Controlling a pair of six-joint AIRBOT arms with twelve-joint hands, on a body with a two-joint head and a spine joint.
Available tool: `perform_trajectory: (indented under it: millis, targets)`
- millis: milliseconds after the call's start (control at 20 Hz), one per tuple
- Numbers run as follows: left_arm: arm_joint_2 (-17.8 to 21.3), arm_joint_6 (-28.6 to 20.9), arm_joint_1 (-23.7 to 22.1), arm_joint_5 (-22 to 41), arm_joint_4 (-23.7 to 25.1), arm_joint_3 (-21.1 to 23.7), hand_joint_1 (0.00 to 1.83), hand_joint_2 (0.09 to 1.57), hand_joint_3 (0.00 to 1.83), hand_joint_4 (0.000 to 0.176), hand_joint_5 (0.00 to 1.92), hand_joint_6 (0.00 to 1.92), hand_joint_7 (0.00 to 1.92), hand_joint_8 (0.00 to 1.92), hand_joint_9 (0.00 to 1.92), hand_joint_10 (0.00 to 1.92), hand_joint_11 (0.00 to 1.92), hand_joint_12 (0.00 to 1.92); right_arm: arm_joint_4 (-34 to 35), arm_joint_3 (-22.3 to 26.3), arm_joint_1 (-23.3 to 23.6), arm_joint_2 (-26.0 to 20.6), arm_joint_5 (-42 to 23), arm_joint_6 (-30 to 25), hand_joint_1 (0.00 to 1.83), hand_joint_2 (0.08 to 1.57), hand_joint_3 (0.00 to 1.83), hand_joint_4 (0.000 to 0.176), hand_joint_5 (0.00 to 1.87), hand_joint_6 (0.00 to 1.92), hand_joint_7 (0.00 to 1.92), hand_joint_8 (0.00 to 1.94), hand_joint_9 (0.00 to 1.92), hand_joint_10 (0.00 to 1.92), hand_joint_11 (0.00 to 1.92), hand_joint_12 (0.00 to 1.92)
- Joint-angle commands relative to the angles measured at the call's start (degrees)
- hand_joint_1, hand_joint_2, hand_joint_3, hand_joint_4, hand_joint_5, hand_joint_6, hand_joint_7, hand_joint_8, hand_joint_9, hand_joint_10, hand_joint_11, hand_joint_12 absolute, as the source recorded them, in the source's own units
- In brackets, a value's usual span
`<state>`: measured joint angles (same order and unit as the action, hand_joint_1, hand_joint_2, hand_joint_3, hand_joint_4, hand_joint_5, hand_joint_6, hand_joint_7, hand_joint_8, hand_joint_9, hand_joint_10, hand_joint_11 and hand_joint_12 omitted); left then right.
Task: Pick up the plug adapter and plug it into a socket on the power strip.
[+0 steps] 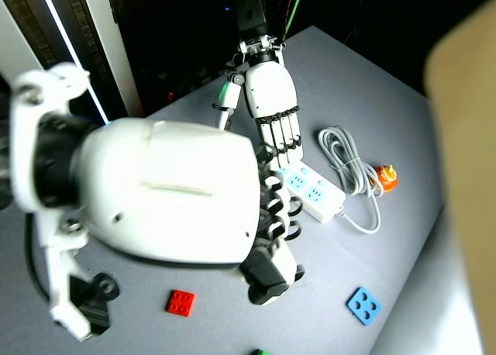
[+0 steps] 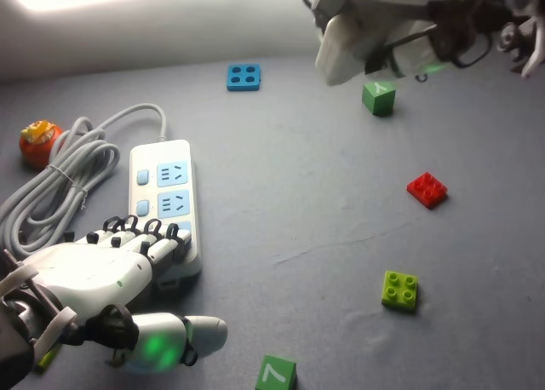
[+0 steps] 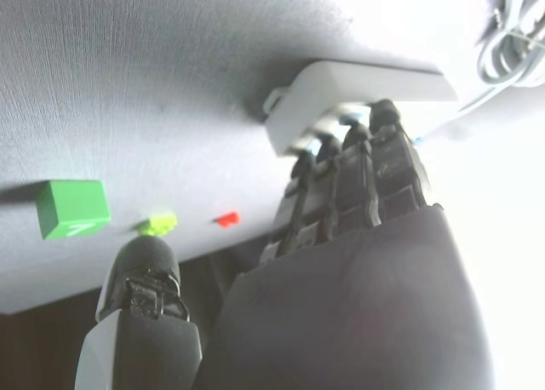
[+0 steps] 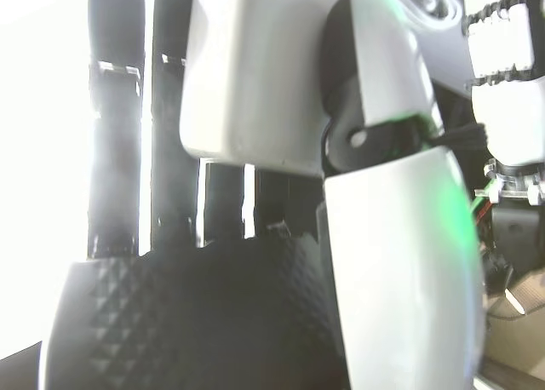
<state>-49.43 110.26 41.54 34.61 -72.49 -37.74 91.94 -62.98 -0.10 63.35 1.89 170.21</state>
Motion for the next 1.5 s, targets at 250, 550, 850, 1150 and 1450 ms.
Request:
perform_trajectory:
  millis: [250, 550, 850, 1150, 1450]
  targets:
    - [-0.2, -0.1, -0.2, -1.5, -0.2, 0.2, 0.00, 1.15, 0.00, 0.000, 0.00, 0.00, 0.03, 0.01, 0.03, 0.01, 0.01, 0.01, -0.1, 0.1, -5.8, 4.4, -12.7, 2.2, 1.25, 1.07, 0.00, 0.000, 0.97, 0.97, 1.18, 0.68, 1.27, 0.00, 0.96, 0.69]
    - [-0.2, 0.4, -0.3, -1.5, -0.2, 0.2, 0.00, 1.15, 0.00, 0.000, 0.00, 0.00, 0.03, 0.00, 0.03, 0.00, 0.01, 0.01, -3.5, 0.6, -9.1, 9.9, -26.1, 2.2, 1.24, 1.07, 0.00, 0.002, 1.00, 0.95, 1.18, 0.66, 1.27, 0.01, 0.97, 0.68]
    - [-0.2, 0.9, -0.8, -1.5, -0.2, 0.3, 0.00, 1.15, 0.00, 0.000, 0.00, 0.00, 0.01, 0.00, 0.02, 0.00, 0.01, 0.01, -49.0, 0.5, -9.6, 7.8, -11.4, -51.2, 1.25, 1.07, 0.00, 0.000, 1.00, 0.94, 1.20, 0.64, 1.28, 0.01, 0.99, 0.68]
    - [-0.2, 0.9, -0.8, -1.4, -0.2, 0.4, 0.00, 1.15, 0.00, 0.000, 0.00, 0.00, 0.04, 0.01, 0.04, 0.00, 0.02, 0.01, -86.7, -4.0, -4.5, 8.7, 6.2, -102.6, 1.25, 1.07, 0.00, 0.000, 1.01, 0.93, 1.20, 0.64, 1.28, 0.00, 0.99, 0.67]
    - [-0.7, 0.9, -1.2, -1.1, -0.2, 0.2, 0.00, 1.15, 0.00, 0.000, 0.00, 0.00, 0.03, 0.00, 0.04, 0.00, 0.02, 0.02, -126.1, -5.3, 0.8, 15.6, 21.9, -142.1, 1.25, 1.07, 0.00, 0.000, 0.99, 0.94, 1.18, 0.68, 1.28, 0.01, 0.99, 0.67]
